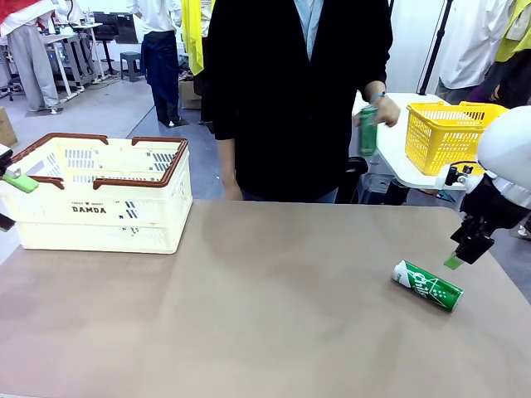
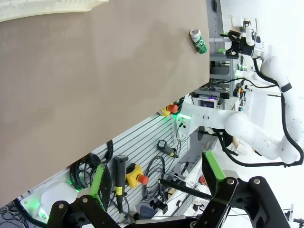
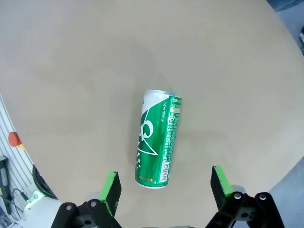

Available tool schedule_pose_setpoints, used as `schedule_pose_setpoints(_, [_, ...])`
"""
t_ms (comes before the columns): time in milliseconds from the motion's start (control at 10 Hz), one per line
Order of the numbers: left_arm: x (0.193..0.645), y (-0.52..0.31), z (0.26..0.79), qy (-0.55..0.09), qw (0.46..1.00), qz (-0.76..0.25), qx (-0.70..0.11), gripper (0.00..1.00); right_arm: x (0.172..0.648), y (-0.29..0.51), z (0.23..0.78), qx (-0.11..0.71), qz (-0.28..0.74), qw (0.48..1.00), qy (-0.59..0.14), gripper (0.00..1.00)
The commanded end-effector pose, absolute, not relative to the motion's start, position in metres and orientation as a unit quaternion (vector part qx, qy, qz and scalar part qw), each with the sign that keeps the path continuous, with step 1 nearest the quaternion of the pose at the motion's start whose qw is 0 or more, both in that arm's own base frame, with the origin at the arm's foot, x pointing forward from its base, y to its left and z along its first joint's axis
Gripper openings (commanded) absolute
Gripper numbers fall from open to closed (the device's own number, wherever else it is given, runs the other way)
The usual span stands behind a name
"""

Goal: Place the drinks into the Shopping basket.
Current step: Pick up one drink and place it into the Shopping basket.

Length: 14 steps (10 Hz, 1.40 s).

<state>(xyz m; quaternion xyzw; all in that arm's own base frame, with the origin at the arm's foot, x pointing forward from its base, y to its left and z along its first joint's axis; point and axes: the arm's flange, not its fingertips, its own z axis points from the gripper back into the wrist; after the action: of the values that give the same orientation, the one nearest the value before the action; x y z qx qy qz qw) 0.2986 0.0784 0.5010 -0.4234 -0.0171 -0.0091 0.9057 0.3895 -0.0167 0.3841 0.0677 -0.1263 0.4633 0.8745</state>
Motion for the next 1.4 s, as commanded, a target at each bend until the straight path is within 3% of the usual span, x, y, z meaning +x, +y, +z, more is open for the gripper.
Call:
schedule_pose_setpoints(0, [0.296, 0.078, 0.501, -0.017, 0.903, -0.009, -0.429, 1.0, 0.39, -0.02, 0.379, 0.069, 0.439, 0.887, -0.127, 1.0])
schedule_pose_setpoints(200, [0.296, 0.078, 0.501, -0.017, 0.903, -0.009, -0.429, 1.0, 0.39, -0.02, 0.369, 0.064, 0.427, 0.89, -0.148, 1.0])
schedule_pose_setpoints(900, [0.296, 0.078, 0.501, -0.017, 0.903, -0.009, -0.429, 1.0, 0.413, 0.02, 0.29, 0.059, 0.455, 0.885, -0.081, 1.0])
schedule_pose_setpoints(1300, [0.296, 0.078, 0.501, -0.017, 0.903, -0.009, -0.429, 1.0, 0.413, 0.026, 0.278, 0.062, 0.457, 0.886, -0.057, 1.0])
